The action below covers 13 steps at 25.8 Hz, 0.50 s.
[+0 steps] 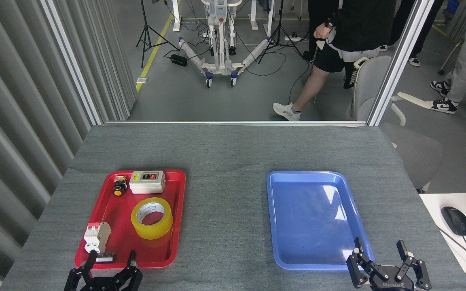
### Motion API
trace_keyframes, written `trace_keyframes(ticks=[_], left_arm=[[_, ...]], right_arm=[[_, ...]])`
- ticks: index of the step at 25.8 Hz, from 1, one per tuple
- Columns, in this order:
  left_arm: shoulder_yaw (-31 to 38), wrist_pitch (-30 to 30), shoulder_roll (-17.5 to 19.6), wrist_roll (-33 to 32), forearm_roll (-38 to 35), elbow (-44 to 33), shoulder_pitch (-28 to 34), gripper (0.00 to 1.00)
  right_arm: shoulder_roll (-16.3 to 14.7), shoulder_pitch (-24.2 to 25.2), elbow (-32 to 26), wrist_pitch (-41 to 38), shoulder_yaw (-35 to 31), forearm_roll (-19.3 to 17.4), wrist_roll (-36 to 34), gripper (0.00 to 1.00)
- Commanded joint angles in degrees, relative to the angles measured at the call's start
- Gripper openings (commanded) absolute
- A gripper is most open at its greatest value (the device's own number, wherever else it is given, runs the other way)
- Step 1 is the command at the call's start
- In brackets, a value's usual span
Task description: Place and move tape with both arms
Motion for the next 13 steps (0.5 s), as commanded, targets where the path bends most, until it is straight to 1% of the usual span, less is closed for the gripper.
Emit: trace_keyframes(ticks=[1,11,13], left_arm=[[0.06,-0.43,-0.17,-0.02,0.1,-0.04,-0.23,1.0],[0.14,-0.16,0.1,-0.11,-0.08,0.22,-0.23,1.0],[0.23,-0.08,0.1,-0.02,-0.08,0.22,-0.32,1.0]], right_arm=[[0.26,0.06,0.01,0.01,-0.01,0.14,-0.26,1.0],[0.26,0.06,0.01,0.01,0.16,-0.03,-0.43,1.0],[0.26,1.11,0.01,0.01,0.16,-0.03,-0.61,1.0]])
